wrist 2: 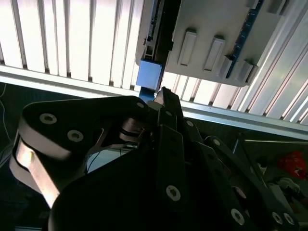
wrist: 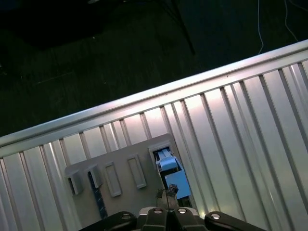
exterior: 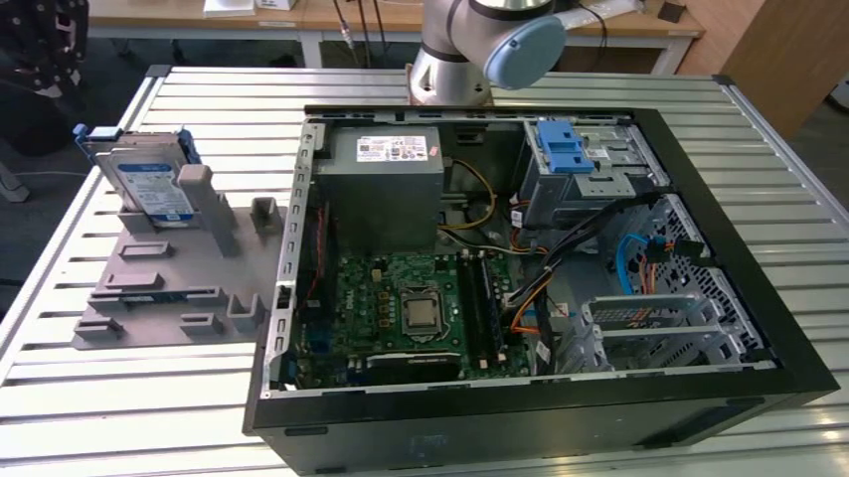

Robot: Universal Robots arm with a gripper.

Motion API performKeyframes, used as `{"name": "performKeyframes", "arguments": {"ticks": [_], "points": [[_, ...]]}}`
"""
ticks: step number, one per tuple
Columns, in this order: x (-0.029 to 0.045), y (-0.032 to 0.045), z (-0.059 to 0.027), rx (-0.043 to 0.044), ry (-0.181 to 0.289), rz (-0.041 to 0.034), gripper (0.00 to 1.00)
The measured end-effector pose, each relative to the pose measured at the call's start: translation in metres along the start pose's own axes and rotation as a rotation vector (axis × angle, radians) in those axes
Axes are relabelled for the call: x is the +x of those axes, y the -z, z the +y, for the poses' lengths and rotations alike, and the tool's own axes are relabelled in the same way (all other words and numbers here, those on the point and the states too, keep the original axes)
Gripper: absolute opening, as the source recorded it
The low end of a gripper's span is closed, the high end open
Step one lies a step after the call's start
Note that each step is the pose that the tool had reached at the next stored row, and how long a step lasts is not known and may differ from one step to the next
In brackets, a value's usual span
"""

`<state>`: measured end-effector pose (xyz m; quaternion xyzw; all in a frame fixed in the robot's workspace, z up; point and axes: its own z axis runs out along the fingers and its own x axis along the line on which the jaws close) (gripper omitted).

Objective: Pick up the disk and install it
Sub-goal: 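Pick up the disk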

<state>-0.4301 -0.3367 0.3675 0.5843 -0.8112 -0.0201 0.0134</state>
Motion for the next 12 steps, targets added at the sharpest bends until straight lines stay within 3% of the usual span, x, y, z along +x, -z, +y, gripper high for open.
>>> {"name": "performKeyframes", "arguments": {"ticks": [6, 11, 12], "points": [[-0.0053, -0.0048, 0.0016, 0.0021, 0.045, 0.0014, 0.11], [-0.0079, -0.0084, 0.0023, 0.0041, 0.087, 0.0028, 0.35], [-0.0082, -0.0094, 0.0023, 0.0042, 0.098, 0.0033, 0.35]]}}
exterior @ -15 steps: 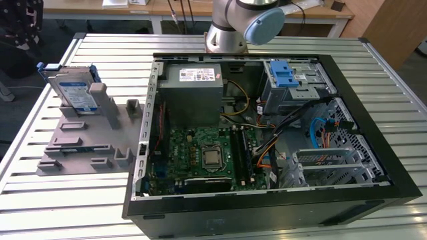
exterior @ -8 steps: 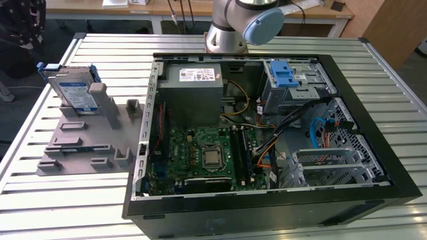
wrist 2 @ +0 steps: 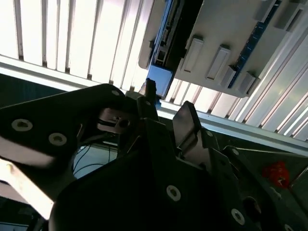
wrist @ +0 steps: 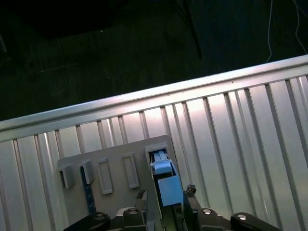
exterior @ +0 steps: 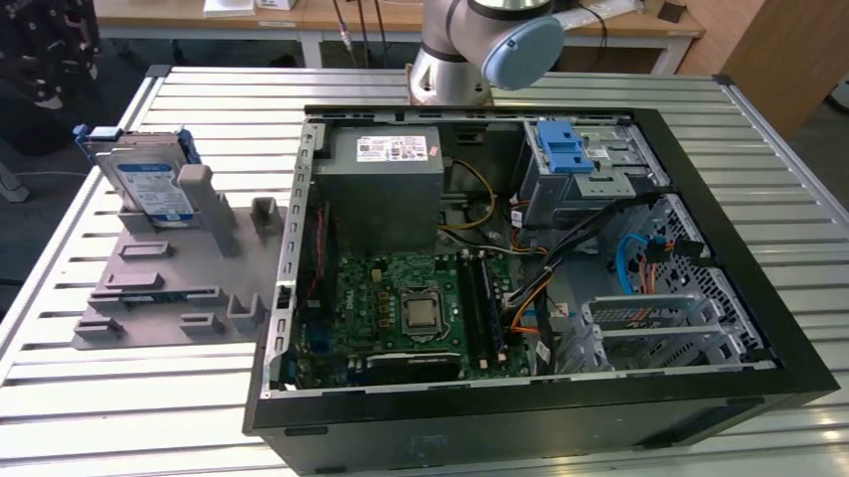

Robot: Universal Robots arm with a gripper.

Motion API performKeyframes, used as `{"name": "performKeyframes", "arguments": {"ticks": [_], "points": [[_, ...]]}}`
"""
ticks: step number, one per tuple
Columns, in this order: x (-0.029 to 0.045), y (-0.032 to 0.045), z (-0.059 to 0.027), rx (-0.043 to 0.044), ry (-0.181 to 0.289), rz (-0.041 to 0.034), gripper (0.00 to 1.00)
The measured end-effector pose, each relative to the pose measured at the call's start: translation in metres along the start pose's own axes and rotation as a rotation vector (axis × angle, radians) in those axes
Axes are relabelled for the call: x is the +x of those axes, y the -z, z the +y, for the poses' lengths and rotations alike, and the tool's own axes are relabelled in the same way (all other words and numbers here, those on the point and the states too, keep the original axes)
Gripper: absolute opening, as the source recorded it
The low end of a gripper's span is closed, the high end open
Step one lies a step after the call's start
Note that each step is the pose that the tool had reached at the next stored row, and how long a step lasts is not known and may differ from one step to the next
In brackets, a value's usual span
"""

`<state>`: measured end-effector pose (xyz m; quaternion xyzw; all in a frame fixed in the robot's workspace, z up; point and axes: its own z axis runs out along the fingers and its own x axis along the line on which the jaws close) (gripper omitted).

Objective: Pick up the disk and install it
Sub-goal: 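Pick up the disk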

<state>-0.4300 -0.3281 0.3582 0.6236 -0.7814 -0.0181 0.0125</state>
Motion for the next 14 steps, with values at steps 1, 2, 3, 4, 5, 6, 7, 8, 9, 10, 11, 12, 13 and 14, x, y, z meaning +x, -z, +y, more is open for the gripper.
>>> {"name": "performKeyframes", "arguments": {"ticks": [1, 2, 3, 4, 5, 6, 7, 8, 9, 10, 11, 12, 13, 14], "points": [[0.0, -0.0012, -0.0001, 0.0002, 0.015, 0.0006, 0.41], [0.0, -0.0023, -0.0001, 0.0002, 0.034, 0.0014, 0.47], [0.0, -0.0034, -0.0002, 0.0002, 0.052, 0.0022, 0.53], [0.0, -0.0047, -0.0002, 0.0004, 0.071, 0.003, 0.53], [0.0, -0.0059, -0.0002, 0.0007, 0.089, 0.0037, 0.53], [0.0, -0.0069, -0.0003, 0.0011, 0.107, 0.0044, 0.59], [0.0, -0.0079, -0.0003, 0.0016, 0.125, 0.0051, 0.59], [0.0, -0.009, -0.0004, 0.0022, 0.143, 0.0058, 0.59], [0.0, -0.0101, -0.0004, 0.0027, 0.161, 0.0065, 0.59], [0.0, -0.0111, -0.0005, 0.0033, 0.179, 0.0071, 0.59], [0.0, -0.0121, -0.0005, 0.0047, 0.191, 0.0074, 0.59], [0.0, -0.0128, -0.0005, 0.0085, 0.194, 0.0072, 0.59], [0.0, -0.0135, -0.0005, 0.0152, 0.194, 0.0063, 0.59], [-0.0001, -0.0141, -0.0005, 0.0226, 0.194, 0.0053, 0.59]]}}
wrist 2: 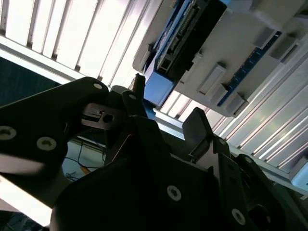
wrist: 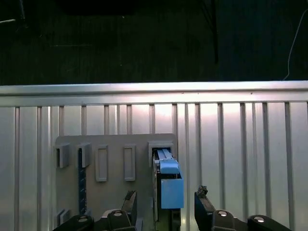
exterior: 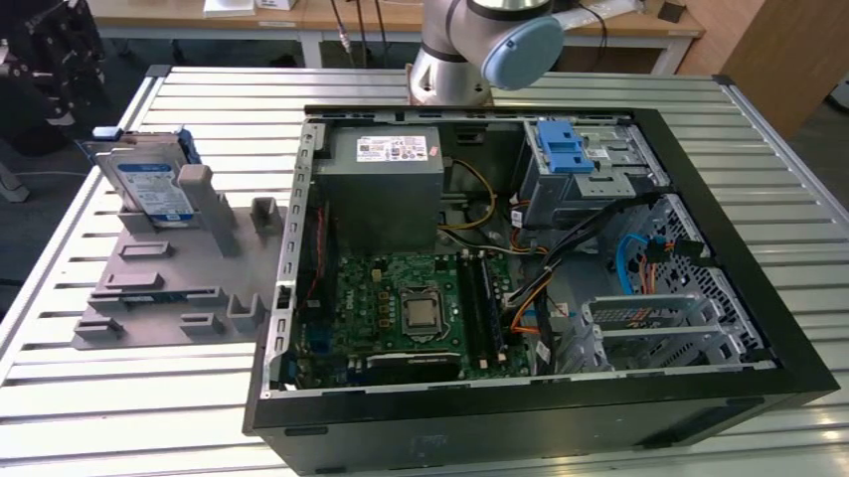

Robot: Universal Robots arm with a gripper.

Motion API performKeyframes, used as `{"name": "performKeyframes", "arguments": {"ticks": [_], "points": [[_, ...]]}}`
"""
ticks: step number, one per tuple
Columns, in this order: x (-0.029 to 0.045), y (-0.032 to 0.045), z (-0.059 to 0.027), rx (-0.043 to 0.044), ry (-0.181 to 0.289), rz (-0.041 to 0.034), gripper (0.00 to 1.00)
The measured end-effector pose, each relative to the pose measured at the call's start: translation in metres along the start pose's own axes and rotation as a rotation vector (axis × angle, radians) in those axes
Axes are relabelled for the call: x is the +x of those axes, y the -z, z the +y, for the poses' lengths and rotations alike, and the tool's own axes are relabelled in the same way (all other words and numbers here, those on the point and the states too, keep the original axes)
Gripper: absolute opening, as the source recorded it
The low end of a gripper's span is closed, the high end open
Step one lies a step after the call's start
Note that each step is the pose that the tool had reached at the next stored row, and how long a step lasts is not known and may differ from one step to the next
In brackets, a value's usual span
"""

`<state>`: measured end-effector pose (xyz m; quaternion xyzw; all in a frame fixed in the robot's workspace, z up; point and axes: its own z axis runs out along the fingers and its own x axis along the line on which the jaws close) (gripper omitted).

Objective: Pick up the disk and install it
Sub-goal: 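Pick up the disk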

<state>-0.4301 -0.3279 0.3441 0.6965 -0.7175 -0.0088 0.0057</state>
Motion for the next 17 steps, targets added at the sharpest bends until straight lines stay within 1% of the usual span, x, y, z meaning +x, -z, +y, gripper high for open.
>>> {"name": "performKeyframes", "arguments": {"ticks": [2, 3, 17], "points": [[0.0001, -0.0016, 0.0, 0.0128, 0.001, -0.0003, 0.59], [0.0001, -0.0033, -0.0001, 0.015, 0.001, -0.0006, 0.59], [0.0002, -0.0288, -0.0005, 0.0131, 0.011, -0.0003, 0.59]]}}
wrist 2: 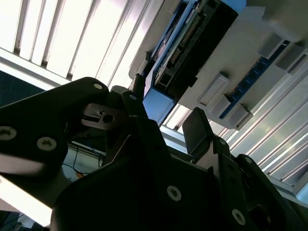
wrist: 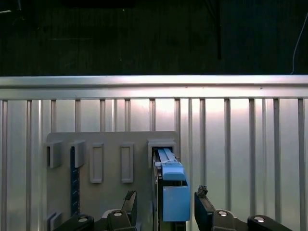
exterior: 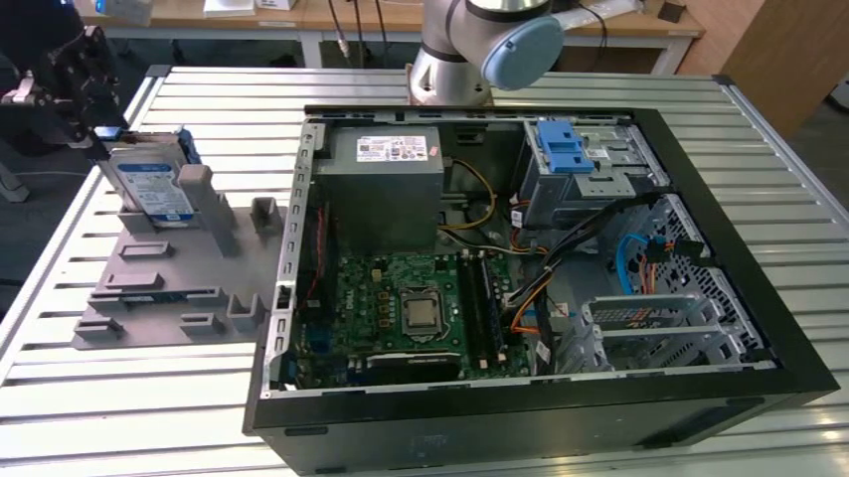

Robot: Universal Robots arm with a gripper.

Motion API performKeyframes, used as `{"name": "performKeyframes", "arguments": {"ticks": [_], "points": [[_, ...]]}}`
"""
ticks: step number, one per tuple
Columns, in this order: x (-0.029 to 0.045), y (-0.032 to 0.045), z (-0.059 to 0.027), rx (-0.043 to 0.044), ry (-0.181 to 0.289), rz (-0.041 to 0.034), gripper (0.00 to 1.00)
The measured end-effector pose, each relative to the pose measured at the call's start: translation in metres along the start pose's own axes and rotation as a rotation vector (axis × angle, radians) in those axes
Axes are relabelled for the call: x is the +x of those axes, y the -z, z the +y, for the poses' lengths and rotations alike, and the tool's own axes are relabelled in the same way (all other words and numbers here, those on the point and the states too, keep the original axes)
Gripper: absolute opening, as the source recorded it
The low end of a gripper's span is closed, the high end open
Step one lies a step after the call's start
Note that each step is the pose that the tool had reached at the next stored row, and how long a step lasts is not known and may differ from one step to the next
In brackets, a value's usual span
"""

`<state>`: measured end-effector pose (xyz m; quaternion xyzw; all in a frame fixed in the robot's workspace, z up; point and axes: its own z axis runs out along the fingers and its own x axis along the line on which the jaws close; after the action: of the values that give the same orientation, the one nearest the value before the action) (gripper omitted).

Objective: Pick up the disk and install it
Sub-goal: 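Pick up the disk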

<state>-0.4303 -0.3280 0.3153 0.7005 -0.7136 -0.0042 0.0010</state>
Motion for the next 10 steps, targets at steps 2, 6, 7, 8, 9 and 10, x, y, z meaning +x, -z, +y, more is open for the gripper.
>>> {"name": "performKeyframes", "arguments": {"ticks": [2, 6, 7, 8, 9, 10], "points": [[0.0, -0.0036, -0.0001, -0.0001, 0.0, 0.0001, 0.59], [0.0001, -0.0109, -0.0001, -0.0001, 0.0, 0.0001, 0.59], [0.0001, -0.0127, -0.0001, -0.0001, 0.0, 0.0001, 0.59], [0.0001, -0.0145, -0.0001, 0.0, 0.0, 0.0001, 0.59], [0.0001, -0.0164, -0.0001, 0.0, 0.0, 0.0001, 0.59], [0.0001, -0.0182, -0.0002, 0.0, 0.0, 0.0, 0.59]]}}
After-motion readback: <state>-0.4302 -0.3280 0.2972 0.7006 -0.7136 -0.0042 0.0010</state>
